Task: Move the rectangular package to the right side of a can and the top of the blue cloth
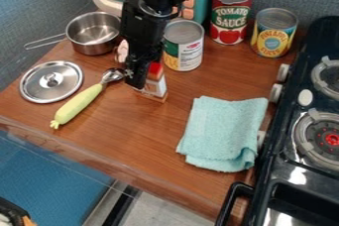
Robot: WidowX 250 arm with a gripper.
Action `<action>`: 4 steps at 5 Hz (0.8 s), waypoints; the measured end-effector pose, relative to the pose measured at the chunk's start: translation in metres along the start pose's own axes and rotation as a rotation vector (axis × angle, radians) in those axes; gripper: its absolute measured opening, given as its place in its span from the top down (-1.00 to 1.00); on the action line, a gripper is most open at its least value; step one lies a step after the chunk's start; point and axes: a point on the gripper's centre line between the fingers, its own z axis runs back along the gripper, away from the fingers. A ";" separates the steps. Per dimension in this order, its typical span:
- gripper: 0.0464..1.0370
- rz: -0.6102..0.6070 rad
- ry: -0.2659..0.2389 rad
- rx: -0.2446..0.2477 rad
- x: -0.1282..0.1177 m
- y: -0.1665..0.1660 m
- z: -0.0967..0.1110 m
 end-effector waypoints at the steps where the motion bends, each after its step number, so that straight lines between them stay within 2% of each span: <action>1: 0.33 -0.001 0.001 0.000 -0.001 0.000 0.000; 2: 0.35 0.017 0.022 0.024 -0.004 0.003 0.002; 3: 0.36 0.059 0.064 -0.002 -0.014 -0.009 0.024; 4: 0.36 0.080 0.116 -0.064 -0.033 -0.028 0.050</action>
